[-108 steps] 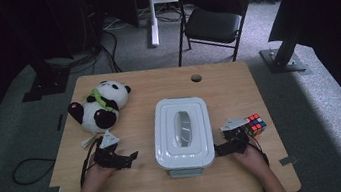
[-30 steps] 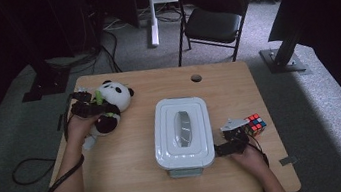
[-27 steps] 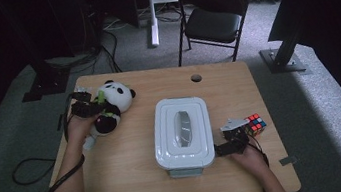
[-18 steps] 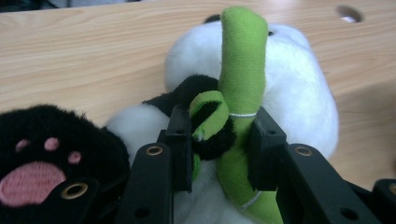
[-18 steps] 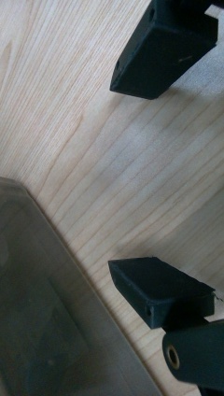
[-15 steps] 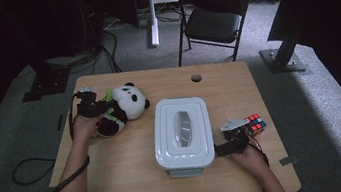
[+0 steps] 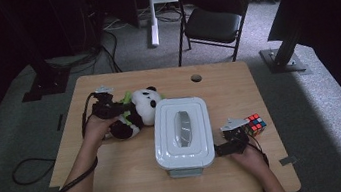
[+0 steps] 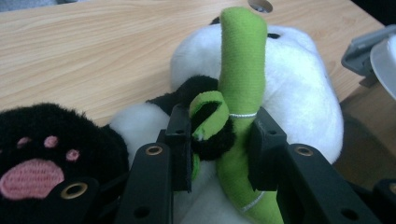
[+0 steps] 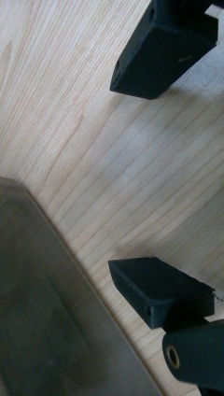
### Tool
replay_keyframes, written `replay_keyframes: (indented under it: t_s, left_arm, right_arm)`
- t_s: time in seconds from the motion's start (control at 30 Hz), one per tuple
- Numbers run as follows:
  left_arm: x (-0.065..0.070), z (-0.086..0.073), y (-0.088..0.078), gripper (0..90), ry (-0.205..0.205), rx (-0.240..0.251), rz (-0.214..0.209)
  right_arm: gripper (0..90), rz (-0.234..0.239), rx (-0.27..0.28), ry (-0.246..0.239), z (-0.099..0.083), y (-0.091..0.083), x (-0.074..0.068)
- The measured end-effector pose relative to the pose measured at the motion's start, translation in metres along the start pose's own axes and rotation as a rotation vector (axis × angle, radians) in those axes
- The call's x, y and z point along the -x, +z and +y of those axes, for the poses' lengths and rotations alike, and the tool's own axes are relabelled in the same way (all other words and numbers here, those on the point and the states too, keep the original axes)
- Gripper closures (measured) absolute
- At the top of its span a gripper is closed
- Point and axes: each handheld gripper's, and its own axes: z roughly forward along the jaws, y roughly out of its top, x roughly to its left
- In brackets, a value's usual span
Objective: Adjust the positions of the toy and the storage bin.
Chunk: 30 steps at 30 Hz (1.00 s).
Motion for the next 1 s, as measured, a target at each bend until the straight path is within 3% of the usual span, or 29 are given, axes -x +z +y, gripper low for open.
replay_keyframes:
  t_s: [0.17, 0.23, 0.5, 0.6, 0.7, 0.77, 0.9, 1.0]
  left_arm:
    - [0.003, -0.008, 0.01, 66.2, 0.014, 0.004, 0.002]
    - [0.003, -0.008, 0.011, 63.6, 0.038, 0.01, 0.003]
    - [0.004, -0.007, 0.009, 41.6, 0.091, 0.029, -0.029]
    - [0.005, -0.006, 0.008, 27.4, 0.086, 0.028, -0.052]
    - [0.007, -0.006, 0.007, 19.2, 0.095, 0.018, -0.053]
    - [0.007, -0.005, 0.006, 18.9, 0.091, 0.02, -0.051]
    - [0.009, -0.004, 0.002, 10.0, 0.082, 0.011, -0.043]
    - [0.011, -0.004, -0.003, 9.8, 0.089, -0.006, -0.045]
  right_arm:
    - [12.6, 0.0, 0.0, 0.0, 0.0, 0.0, 0.0]
    - [12.6, 0.0, 0.0, 0.0, 0.0, 0.0, 0.0]
    - [12.6, 0.0, 0.0, 0.0, 0.0, 0.0, 0.0]
    - [12.6, 0.0, 0.0, 0.0, 0.0, 0.0, 0.0]
    - [12.6, 0.0, 0.0, 0.0, 0.0, 0.0, 0.0]
    - [12.6, 0.0, 0.0, 0.0, 0.0, 0.0, 0.0]
    - [12.6, 0.0, 0.0, 0.0, 0.0, 0.0, 0.0]
    - [12.6, 0.0, 0.0, 0.001, 0.0, 0.0, 0.0]
